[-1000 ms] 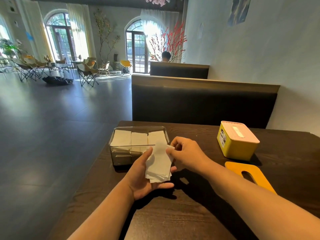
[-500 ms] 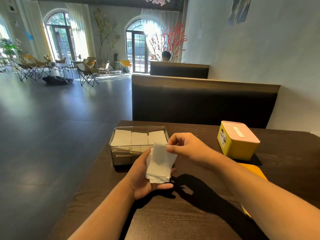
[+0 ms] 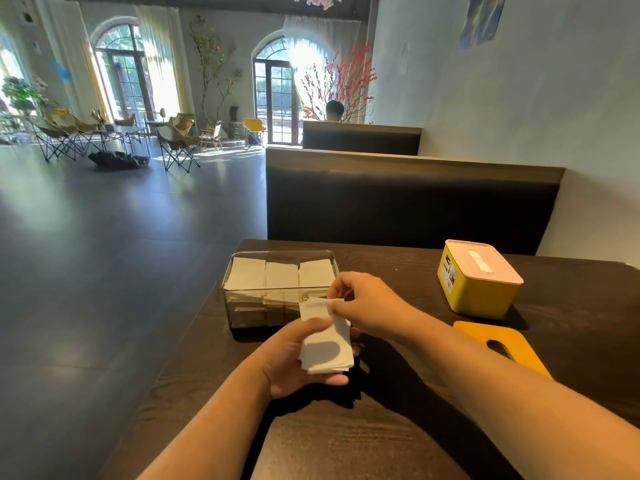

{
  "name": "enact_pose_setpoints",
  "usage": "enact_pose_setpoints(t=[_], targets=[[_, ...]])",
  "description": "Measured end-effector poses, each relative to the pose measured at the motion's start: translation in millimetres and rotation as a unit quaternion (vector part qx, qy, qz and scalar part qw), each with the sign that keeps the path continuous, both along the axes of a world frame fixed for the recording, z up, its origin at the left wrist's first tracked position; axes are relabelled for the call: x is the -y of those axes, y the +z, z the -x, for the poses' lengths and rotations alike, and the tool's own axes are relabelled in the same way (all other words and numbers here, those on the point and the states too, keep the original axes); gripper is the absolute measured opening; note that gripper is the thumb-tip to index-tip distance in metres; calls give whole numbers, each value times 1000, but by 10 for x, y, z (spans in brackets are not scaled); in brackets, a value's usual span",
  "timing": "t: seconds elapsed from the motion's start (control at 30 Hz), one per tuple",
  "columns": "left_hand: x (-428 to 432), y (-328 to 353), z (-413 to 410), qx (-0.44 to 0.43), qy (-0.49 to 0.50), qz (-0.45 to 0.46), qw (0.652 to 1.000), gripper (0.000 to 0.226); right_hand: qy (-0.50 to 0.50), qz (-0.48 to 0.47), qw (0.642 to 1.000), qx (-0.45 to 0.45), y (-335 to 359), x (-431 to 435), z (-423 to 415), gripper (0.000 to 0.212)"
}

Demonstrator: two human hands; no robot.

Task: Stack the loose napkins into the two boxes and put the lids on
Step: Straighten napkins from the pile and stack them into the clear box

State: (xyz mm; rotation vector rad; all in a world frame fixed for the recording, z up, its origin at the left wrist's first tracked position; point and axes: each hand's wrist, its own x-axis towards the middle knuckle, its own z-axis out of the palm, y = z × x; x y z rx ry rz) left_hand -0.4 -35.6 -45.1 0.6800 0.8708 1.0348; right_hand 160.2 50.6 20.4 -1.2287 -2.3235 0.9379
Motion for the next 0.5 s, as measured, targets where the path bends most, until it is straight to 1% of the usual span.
enact_pose_setpoints(t=[0.07, 0.13, 0.2, 0.23, 0.27, 0.33, 0.4, 0.43, 0.47, 0.5], targets=[[-24, -12, -14, -41, -10, -7, 999, 70, 11, 42, 999, -8, -45, -17, -19, 32], [-36, -6, -28, -87, -37, -15, 995, 58, 37, 59, 998, -8, -73, -23, -52, 46], [-29, 25, -50, -134, -53, -19, 989, 48, 54, 54, 997, -27, -89, -26, -113, 47], [-16, 67, -63, -172, -53, -26, 983, 46, 59, 49, 996, -37, -103, -26, -144, 44], [-7, 125, -67, -232, -48, -43, 971, 45, 62, 46, 996, -47, -120, -19, -173, 40], [4, 263, -36, -373, -40, -97, 922, 43, 56, 50, 994, -83, -176, 2, -236, 34], [9, 377, 28, -487, -18, -146, 861, 35, 37, 60, 988, -140, -241, 38, -291, 32], [18, 406, 63, -530, 5, -168, 831, 30, 24, 65, 984, -165, -289, 64, -320, 33], [27, 399, 90, -556, 31, -186, 809, 27, 8, 69, 981, -182, -351, 97, -335, 34], [41, 363, 102, -565, 55, -201, 798, 27, -7, 73, 979, -192, -431, 131, -342, 36]])
